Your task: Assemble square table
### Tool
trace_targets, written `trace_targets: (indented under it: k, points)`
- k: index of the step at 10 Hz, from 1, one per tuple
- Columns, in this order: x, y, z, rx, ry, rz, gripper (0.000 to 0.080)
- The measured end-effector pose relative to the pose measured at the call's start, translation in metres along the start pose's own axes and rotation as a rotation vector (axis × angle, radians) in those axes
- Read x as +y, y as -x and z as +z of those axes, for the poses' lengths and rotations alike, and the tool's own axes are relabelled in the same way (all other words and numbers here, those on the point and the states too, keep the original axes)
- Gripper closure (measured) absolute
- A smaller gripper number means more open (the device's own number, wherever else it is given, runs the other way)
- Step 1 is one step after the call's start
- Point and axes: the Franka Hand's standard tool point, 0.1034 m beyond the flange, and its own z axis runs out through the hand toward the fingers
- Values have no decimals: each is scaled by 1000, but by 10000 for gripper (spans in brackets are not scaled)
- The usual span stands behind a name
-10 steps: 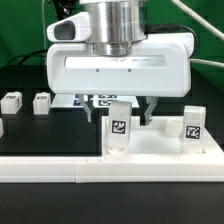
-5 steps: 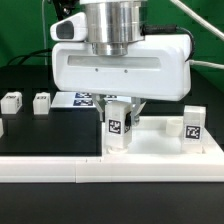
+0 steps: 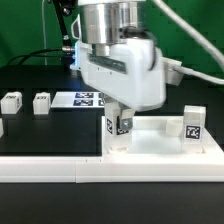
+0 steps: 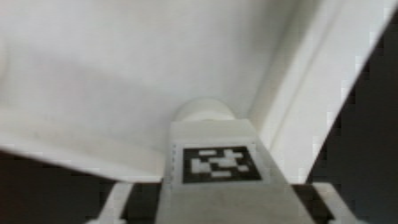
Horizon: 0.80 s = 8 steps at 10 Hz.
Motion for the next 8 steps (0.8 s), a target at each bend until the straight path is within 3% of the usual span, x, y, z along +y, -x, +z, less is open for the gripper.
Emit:
trace_targets:
  k: [1, 3, 6, 7, 8]
  points:
    - [0, -1, 0, -27, -14, 143, 512]
    - [0, -1, 0, -32, -16, 335, 512]
    - [0, -1, 0, -28, -16, 255, 511]
    - [-3, 2, 0, -20, -26, 87, 305]
    - [-4, 3, 0, -20, -40, -112, 305]
